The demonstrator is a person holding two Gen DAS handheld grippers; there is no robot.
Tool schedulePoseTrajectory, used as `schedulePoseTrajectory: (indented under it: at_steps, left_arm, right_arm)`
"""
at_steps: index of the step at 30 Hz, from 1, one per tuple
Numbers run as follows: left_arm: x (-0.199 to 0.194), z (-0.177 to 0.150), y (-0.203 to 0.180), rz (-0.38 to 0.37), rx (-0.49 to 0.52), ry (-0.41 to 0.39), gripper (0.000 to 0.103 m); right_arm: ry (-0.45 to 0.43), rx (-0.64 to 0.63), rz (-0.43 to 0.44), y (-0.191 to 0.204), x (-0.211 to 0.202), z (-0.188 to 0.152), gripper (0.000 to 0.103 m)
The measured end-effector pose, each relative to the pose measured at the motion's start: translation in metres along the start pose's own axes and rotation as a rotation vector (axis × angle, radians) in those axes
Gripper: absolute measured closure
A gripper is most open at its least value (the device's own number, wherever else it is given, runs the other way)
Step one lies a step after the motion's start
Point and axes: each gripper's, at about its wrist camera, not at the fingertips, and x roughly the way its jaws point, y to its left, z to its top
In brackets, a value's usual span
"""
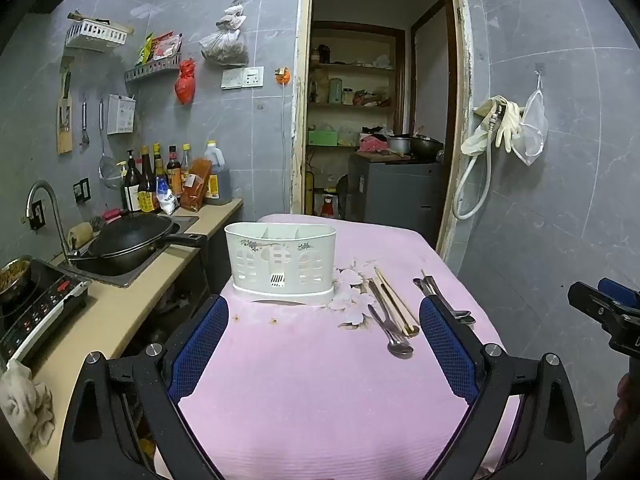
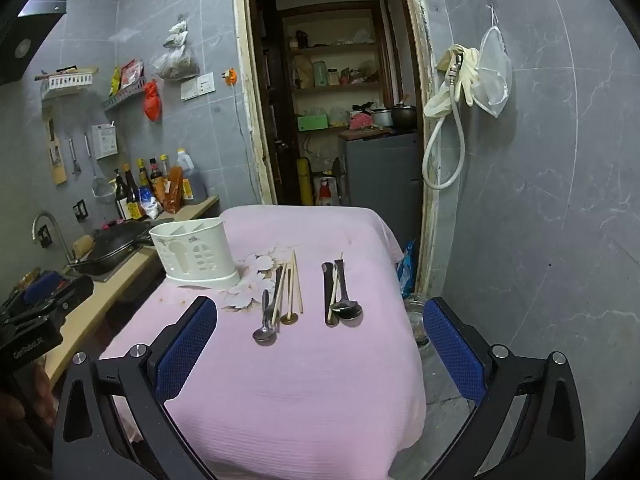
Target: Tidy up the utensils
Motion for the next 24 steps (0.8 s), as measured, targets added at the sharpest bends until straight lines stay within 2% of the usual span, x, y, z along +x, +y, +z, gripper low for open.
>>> schedulePoseTrajectory:
  at_steps: [24]
  left_arm:
    - [0.0000,-0.0001,-0.0001,-0.001,0.002,-0.003,0.010]
  right_arm:
    - [0.000,0.002,-0.002,0.0016,0.0033,0.0007,0.000]
